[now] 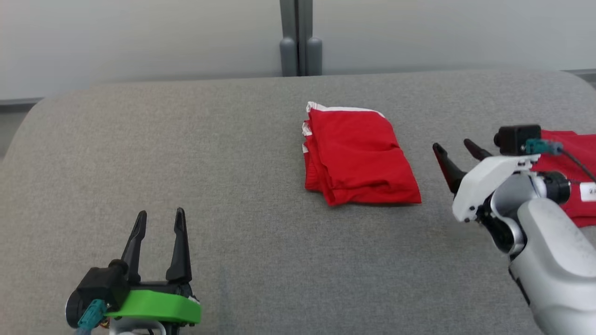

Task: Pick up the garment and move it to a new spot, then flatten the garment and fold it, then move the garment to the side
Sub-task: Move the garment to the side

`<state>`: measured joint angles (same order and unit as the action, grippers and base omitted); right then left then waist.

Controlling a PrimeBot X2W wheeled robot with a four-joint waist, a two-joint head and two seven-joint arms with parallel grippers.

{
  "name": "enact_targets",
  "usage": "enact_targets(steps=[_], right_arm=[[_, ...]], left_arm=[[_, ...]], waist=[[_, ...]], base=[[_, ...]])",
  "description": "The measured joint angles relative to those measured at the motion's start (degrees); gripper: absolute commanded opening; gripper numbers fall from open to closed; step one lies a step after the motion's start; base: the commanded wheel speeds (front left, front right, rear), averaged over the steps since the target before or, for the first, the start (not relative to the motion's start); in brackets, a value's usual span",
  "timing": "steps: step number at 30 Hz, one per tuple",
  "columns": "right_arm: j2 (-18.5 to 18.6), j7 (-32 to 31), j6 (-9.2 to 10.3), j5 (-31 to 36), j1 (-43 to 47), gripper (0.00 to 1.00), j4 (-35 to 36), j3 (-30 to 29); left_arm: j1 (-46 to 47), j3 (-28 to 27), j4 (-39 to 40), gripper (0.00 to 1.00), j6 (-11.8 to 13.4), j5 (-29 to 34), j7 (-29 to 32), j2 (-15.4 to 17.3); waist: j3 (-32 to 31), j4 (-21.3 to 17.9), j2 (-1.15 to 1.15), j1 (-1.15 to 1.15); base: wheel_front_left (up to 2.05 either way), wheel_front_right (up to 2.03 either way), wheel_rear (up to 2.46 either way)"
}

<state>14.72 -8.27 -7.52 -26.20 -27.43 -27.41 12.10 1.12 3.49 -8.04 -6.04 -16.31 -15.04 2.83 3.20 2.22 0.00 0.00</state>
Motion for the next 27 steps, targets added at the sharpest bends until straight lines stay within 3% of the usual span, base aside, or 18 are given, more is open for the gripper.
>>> enact_targets(steps=[9,22,23,24,25,27], right_arm=[[3.2,-9.9,0.02,-2.5,-11.5,1.00,-11.9,1.3],[2.4,-10.0,0.07,-2.8,-16.7,1.00,-21.1,2.1],[2.4,-10.3,0.12,-3.1,-16.9,0.92,-21.1,2.7],[2.5,-10.4,0.15,-3.4,-17.2,0.40,-21.1,3.4],[2.7,-10.7,0.15,-3.4,-17.4,0.00,-21.0,4.4],[2.9,-11.3,0.13,-3.5,-17.6,0.00,-20.5,6.5]], left_arm=[[3.6,2.2,2.1,1.00,0.6,-1.8,0.0,0.0],[5.1,2.9,2.9,1.00,1.2,-2.1,0.0,0.0],[5.3,2.9,2.9,1.00,1.2,-2.1,0.0,0.0],[5.5,2.9,3.0,1.00,1.2,-2.1,0.0,0.0],[5.7,3.0,3.0,1.00,1.2,-2.1,0.0,0.0],[5.8,3.1,3.1,1.00,1.3,-2.2,0.0,0.0]], waist=[[6.6,5.7,0.00,0.00],[14.7,12.1,0.00,0.00],[15.0,12.2,0.00,0.00],[15.3,12.2,0.00,0.00],[15.5,12.2,0.00,0.00],[15.6,11.8,0.00,0.00]], base=[[0.00,0.00,0.00],[0.00,0.00,0.00],[0.00,0.00,0.00],[0.00,0.00,0.00],[0.00,0.00,0.00],[0.00,0.00,0.00]])
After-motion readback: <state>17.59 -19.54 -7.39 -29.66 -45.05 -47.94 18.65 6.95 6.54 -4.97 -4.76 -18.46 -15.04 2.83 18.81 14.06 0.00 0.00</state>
